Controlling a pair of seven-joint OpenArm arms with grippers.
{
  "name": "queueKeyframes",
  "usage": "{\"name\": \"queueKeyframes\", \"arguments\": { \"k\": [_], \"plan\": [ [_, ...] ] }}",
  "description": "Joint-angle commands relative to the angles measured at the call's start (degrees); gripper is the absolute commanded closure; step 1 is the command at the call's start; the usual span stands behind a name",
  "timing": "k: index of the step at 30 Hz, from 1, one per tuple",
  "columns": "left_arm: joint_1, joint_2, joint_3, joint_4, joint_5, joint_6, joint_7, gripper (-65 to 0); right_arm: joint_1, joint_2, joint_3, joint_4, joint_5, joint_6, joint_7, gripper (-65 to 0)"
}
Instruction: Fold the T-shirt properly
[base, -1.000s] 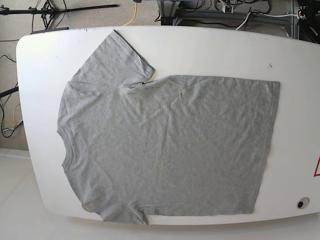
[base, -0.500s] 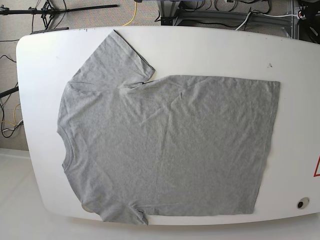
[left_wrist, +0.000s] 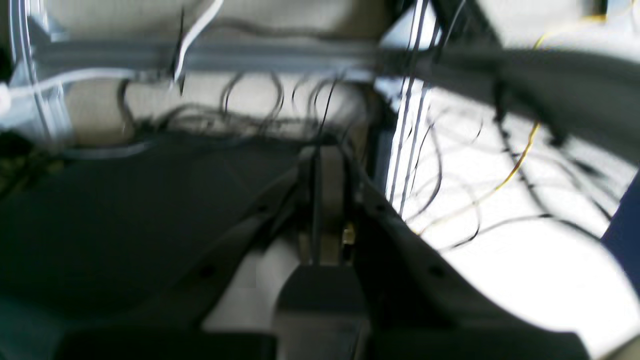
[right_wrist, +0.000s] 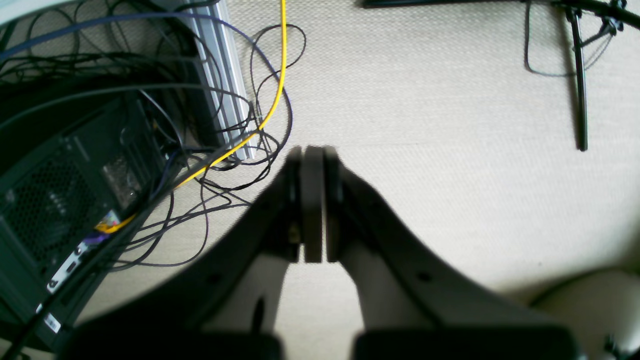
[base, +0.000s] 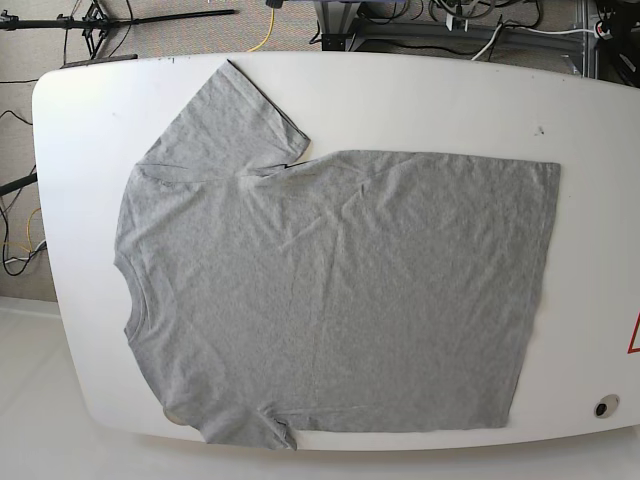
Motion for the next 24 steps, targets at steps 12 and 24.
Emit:
{"name": "queueKeyframes", "arguments": {
  "k": [12, 24],
  "plan": [
    [14.6, -2.3, 0.6, 14.8, -2.5, 0.0, 1.1, -0.2, -14.8, 1.8, -0.3, 15.6, 0.9, -0.1, 3.3, 0.0],
    [25.2, -3.6, 1.7, 31.2, -1.7, -0.2, 2.6, 0.0, -22.1, 3.2, 1.2, 26.3, 3.9, -0.1, 2.9, 0.0]
  ]
}}
